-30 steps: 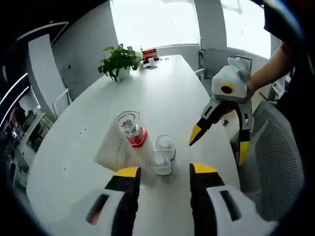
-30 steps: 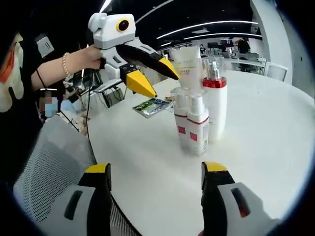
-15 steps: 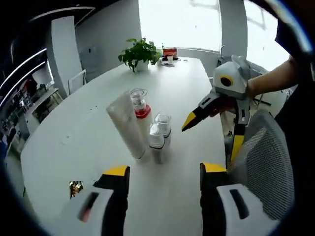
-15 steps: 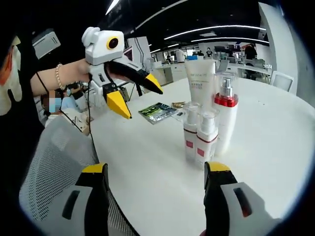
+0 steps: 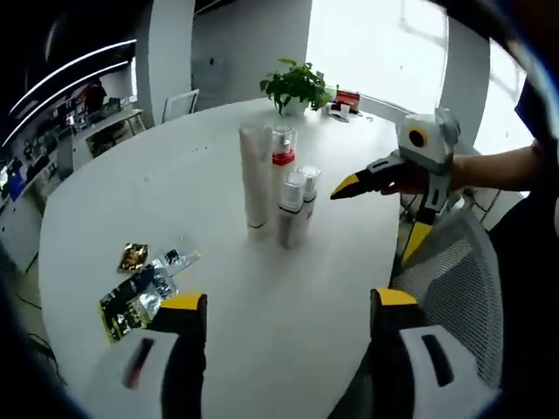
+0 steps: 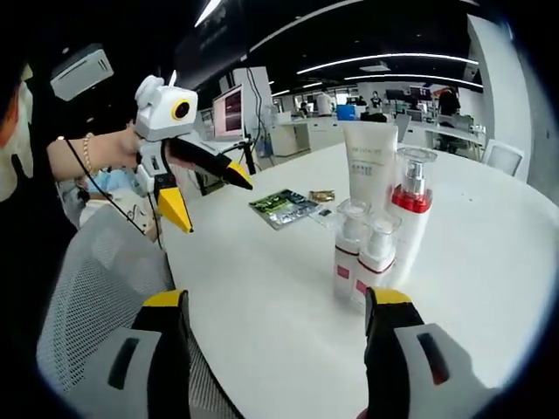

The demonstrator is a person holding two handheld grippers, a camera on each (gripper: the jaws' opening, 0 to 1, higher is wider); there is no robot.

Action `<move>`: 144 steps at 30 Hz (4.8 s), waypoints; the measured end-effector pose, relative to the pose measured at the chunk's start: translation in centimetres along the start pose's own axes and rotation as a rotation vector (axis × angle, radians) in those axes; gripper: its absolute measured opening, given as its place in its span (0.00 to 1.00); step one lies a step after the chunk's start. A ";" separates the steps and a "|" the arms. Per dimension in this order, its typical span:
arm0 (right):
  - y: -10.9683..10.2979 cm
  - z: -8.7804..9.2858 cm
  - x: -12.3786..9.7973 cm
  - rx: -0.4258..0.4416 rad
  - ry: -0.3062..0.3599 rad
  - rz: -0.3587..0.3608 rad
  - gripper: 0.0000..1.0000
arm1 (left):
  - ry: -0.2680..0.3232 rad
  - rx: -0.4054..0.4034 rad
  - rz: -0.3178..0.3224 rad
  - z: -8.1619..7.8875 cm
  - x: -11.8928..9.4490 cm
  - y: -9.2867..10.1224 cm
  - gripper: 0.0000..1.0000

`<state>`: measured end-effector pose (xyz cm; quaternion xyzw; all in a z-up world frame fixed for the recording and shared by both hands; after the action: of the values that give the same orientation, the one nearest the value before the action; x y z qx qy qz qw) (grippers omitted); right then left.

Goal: Arrange the skincare products in the storage area until every visible bottle or jar stands upright without overlapping.

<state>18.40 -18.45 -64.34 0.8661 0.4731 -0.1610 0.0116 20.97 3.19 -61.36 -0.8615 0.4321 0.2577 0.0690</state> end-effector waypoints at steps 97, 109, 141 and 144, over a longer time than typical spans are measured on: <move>1.9 3.5 -1.1 0.234 -0.067 0.183 0.97 | -0.376 0.267 0.006 5.2 3.3 -18.5 0.89; 2.1 4.1 -1.6 0.246 -0.085 0.211 0.97 | -0.461 0.364 0.066 5.1 5.5 -20.3 0.88; 2.0 3.8 -1.0 0.251 -0.077 0.204 0.94 | -0.483 0.260 0.075 6.0 6.4 -19.4 0.66; 1.9 3.9 -1.0 0.248 -0.079 0.200 0.94 | -0.465 0.254 0.071 6.1 6.0 -18.8 0.53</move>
<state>18.44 -21.03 -67.95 0.8966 0.3604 -0.2500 -0.0608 36.28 12.65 -71.52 -0.7477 0.4636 0.3948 0.2648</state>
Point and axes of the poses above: the point that each gripper's makers call its tool centre point, and the gripper's own axes: x roughly forward along the fingers, y roughly to its right, z roughly out of its underside, the point moved 6 cm from there along -x, roughly backward along the fingers, and after that the axes turned 11 degrees about y, right-handed, at the moved point
